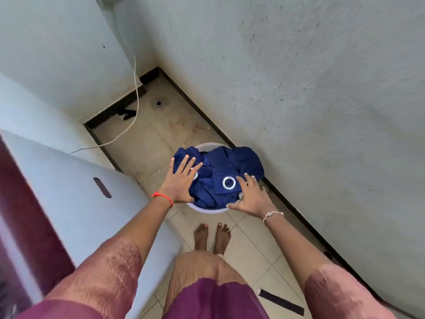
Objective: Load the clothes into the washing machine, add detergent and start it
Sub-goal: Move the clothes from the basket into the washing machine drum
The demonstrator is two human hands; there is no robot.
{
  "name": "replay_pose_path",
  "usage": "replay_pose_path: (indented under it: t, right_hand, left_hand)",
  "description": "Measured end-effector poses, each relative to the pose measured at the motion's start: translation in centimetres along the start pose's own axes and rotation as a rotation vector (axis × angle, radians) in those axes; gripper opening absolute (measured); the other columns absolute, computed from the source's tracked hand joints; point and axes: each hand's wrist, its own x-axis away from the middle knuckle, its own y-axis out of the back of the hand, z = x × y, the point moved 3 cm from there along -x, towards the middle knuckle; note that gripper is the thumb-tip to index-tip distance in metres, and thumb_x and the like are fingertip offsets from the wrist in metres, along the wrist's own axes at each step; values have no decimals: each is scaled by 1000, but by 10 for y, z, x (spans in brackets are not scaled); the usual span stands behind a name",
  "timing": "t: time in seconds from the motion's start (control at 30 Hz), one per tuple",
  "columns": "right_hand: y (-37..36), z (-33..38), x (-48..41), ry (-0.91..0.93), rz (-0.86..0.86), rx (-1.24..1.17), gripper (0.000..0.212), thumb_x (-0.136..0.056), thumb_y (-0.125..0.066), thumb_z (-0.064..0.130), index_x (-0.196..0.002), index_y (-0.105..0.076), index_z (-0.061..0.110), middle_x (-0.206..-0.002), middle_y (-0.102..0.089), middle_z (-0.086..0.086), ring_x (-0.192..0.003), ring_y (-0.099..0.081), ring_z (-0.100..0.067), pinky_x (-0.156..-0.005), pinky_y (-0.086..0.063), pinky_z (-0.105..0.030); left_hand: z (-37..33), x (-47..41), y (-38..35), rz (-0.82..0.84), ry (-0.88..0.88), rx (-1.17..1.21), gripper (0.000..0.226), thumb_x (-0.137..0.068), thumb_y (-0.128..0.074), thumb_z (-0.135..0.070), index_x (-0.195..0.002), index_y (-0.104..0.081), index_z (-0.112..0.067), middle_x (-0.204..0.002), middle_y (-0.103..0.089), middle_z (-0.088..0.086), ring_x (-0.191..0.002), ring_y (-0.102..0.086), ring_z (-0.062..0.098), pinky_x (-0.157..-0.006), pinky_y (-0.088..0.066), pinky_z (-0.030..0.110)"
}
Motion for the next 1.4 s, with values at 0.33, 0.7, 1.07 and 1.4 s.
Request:
replay_pose_path:
  t: [0.33, 0.7, 1.07, 1.4]
  right_hand:
    - [-121, -28, -158, 75, 29, 196, 119, -69, -62, 65, -145, 18, 22, -153, 26, -11, -141, 21, -33, -109, -1, -64]
    - [-206, -27, -268, -18, -113, 297, 128, -66, -74, 48, -134, 34, 39, -148, 34, -13, -137, 17, -49, -89, -9, -83]
    - [-176, -53, -306, 154, -117, 353, 102, -81, -44, -14, -141, 20, 38, -157, -4, -12, -115, -46, -43, -73, -56, -48]
    - [-104, -40, -248, 133, -145, 160, 81, -80, -43, -13, -143, -28, 36, -154, -24, -1, -116, -45, -35, -79, -46, -38]
  left_hand:
    - [28, -117, -144, -27, -51, -194, 118, -36, -74, -45, -143, -35, -18, -150, -32, 14, -140, -26, 34, -109, 12, 61]
    - [56, -193, -261, -32, -27, -216, 133, -51, -79, -48, -145, 14, -37, -155, 21, 7, -143, 6, 39, -101, 4, 76]
    - [50, -231, -261, 46, -13, -8, 121, -78, -54, 17, -132, 36, -43, -149, 35, 1, -133, 30, 43, -106, -13, 71]
    - [41, -188, -166, 148, 24, 148, 95, -84, -39, 20, -147, 3, -36, -157, 14, -3, -144, 3, 35, -96, -45, 46]
